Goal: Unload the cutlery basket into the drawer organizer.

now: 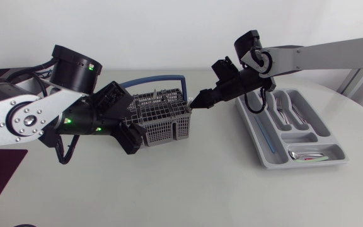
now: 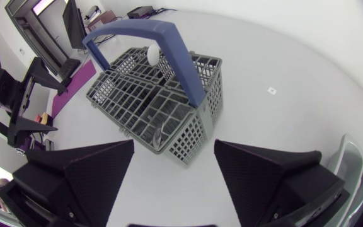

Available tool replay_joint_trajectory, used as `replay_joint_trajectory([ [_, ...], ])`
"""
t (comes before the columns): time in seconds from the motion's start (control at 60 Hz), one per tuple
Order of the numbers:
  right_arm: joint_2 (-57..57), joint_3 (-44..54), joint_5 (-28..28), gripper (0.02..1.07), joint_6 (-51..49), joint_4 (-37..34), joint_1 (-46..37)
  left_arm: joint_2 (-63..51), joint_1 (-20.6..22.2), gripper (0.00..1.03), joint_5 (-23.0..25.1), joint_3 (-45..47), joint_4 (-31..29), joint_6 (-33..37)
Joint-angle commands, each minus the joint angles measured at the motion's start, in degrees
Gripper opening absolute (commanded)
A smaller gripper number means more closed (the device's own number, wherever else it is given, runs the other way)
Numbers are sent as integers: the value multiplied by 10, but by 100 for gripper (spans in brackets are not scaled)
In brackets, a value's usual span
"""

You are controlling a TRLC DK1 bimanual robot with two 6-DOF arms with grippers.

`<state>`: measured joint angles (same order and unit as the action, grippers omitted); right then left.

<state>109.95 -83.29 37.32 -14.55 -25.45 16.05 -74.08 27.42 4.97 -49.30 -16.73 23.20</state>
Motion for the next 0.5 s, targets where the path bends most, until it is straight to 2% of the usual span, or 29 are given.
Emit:
replay_joint_trajectory([
  [0.0, 12, -21, 5, 76, 39, 9, 7, 14, -8, 98, -4, 20, 7, 16],
  [0.1, 19, -30, 6, 61, 51, 9, 13, 23, -15, 98, -4, 24, 7, 18],
  [0.383, 28, -41, 5, 30, 68, 8, 28, 33, -19, 98, -4, 27, 7, 18],
  [0.483, 35, -46, 0, 29, 71, 1, 30, 36, -18, 98, -4, 27, 6, 18],
])
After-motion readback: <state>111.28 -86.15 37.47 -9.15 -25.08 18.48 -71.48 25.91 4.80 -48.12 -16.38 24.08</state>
